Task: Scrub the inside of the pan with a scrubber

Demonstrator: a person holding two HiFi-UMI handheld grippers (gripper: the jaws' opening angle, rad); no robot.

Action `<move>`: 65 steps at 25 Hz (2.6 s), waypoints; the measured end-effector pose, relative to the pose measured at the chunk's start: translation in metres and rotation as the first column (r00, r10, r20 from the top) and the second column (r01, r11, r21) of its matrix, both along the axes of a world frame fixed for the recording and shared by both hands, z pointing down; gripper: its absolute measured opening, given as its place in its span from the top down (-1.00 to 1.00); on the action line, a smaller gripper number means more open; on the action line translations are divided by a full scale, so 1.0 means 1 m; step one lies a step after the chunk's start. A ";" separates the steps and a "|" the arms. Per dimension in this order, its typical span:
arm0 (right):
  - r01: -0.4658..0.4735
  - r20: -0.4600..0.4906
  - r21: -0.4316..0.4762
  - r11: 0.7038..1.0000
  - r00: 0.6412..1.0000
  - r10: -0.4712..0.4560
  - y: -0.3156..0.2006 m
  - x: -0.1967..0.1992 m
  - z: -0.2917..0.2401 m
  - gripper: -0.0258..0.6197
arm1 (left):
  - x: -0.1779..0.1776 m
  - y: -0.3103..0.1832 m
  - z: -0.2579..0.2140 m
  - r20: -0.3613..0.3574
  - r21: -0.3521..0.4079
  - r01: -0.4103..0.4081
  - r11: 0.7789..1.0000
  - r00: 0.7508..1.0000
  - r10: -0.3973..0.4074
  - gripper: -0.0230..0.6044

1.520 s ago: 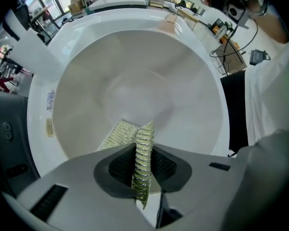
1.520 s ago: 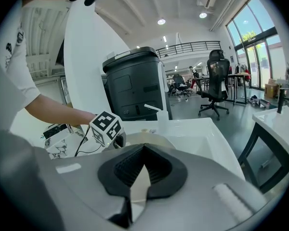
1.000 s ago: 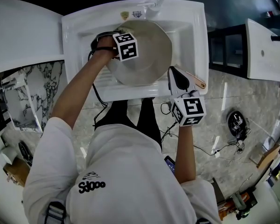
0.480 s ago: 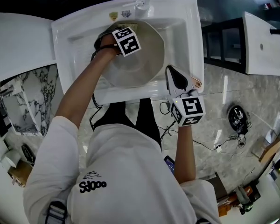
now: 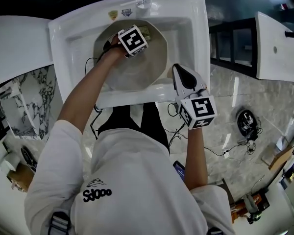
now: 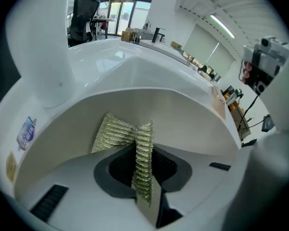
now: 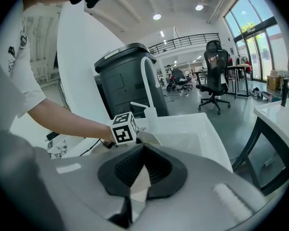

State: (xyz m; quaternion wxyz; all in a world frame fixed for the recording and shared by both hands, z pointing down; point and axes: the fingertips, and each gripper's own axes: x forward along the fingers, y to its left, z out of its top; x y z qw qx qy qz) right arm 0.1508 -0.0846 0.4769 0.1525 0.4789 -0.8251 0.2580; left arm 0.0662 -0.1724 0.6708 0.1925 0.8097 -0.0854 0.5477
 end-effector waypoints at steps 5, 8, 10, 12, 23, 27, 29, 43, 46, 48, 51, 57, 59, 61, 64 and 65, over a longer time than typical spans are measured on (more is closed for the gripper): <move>0.039 0.007 0.005 0.999 0.999 -0.039 -0.010 -0.001 -0.003 0.89 | 0.020 0.022 -0.003 -0.063 -0.092 0.005 0.996 0.998 -0.011 0.71; 0.060 0.004 0.007 0.998 0.998 -0.060 -0.012 -0.001 -0.004 0.89 | 0.034 0.052 -0.005 -0.069 -0.163 -0.075 0.984 0.995 0.065 0.71; 0.073 0.004 0.011 0.997 0.997 -0.073 -0.014 -0.003 -0.005 0.89 | 0.037 0.069 -0.004 -0.073 -0.228 -0.103 0.968 0.993 0.089 0.71; 0.087 0.005 0.015 0.996 0.996 -0.087 -0.015 -0.006 -0.007 0.89 | 0.035 0.086 0.000 -0.053 -0.297 -0.129 0.946 0.992 0.118 0.71; 0.122 0.027 0.015 0.992 0.992 -0.122 -0.013 -0.028 -0.004 0.89 | -0.024 0.166 0.001 0.057 -0.577 -0.244 0.779 0.940 0.336 0.72; 0.102 0.060 0.008 0.995 0.993 -0.102 -0.014 -0.032 -0.004 0.89 | -0.056 0.168 0.002 0.142 -0.576 -0.258 0.775 0.903 0.406 0.72; 0.084 0.079 0.004 0.996 0.993 -0.084 -0.016 -0.034 -0.004 0.89 | -0.068 0.165 0.003 0.182 -0.562 -0.255 0.786 0.890 0.419 0.72; 0.028 0.151 -0.020 0.999 0.988 -0.025 -0.018 -0.047 0.000 0.89 | -0.109 0.109 0.002 0.320 -0.378 -0.204 0.903 0.887 0.334 0.72; 0.020 0.158 -0.025 0.999 0.987 -0.016 -0.017 -0.052 0.002 0.89 | -0.110 0.092 0.001 0.343 -0.283 -0.192 0.940 0.895 0.286 0.72; 0.014 0.160 -0.027 1.000 0.987 -0.010 -0.017 -0.054 0.003 0.89 | -0.111 0.080 0.004 0.357 -0.228 -0.170 0.959 0.901 0.245 0.72; 0.006 0.160 -0.031 1.000 0.987 -0.001 -0.017 -0.057 0.005 0.89 | -0.099 0.064 0.002 0.326 -0.141 -0.145 0.979 0.927 0.184 0.72; -0.024 0.161 -0.041 0.999 0.986 0.030 -0.015 -0.057 0.007 0.89 | -0.069 0.037 0.004 0.234 -0.014 -0.075 0.997 0.969 0.076 0.71; -0.038 0.162 -0.045 0.998 0.986 0.045 -0.013 -0.054 0.009 0.89 | -0.057 0.032 0.005 0.194 0.013 -0.065 0.998 0.979 0.061 0.71; -0.050 0.163 -0.049 0.998 0.985 0.057 -0.012 -0.051 0.011 0.89 | -0.044 0.030 0.005 0.169 0.033 -0.080 0.996 0.983 0.074 0.71; -0.066 0.163 -0.055 0.996 0.984 0.074 -0.009 -0.044 0.014 0.89 | -0.026 0.041 0.005 0.153 0.004 -0.131 0.991 0.980 0.128 0.71; -0.073 0.162 -0.057 0.996 0.984 0.081 -0.008 -0.041 0.014 0.89 | -0.019 0.049 0.005 0.147 -0.027 -0.153 0.988 0.977 0.155 0.71</move>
